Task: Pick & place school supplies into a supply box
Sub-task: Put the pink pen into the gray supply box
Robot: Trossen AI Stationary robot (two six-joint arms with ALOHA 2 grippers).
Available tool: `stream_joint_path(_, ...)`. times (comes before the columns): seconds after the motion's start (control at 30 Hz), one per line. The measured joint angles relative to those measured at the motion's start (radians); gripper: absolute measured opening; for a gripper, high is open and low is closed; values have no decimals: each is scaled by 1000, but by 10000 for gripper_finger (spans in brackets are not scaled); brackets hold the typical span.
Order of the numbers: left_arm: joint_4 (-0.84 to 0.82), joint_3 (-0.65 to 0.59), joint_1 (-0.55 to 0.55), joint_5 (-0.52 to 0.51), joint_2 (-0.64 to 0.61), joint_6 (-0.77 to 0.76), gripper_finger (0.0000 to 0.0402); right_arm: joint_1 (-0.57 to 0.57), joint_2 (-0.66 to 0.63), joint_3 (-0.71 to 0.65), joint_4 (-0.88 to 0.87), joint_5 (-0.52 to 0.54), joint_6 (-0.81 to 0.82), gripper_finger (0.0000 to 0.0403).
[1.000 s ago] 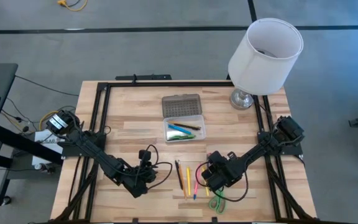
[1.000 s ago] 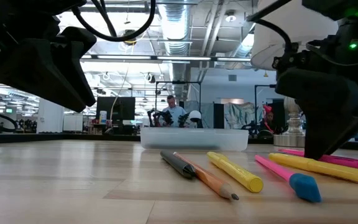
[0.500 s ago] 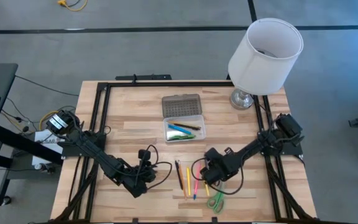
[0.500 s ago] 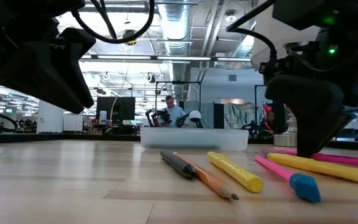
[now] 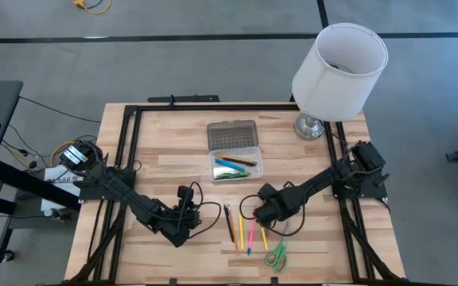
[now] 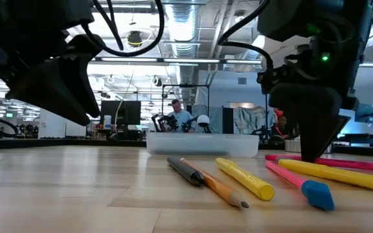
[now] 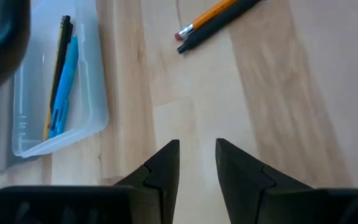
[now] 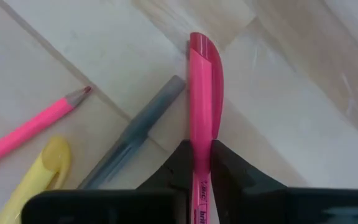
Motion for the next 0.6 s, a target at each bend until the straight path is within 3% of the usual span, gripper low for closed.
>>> stream_joint_path(0.33, -26, 0, 44, -2, 0, 3, 100, 9, 1, 0, -13, 7, -33, 19)
stream_joint_path(0.6, -26, 0, 44, -8, 0, 8, 100, 54, 11, 44, -131, 96, -75, 17)
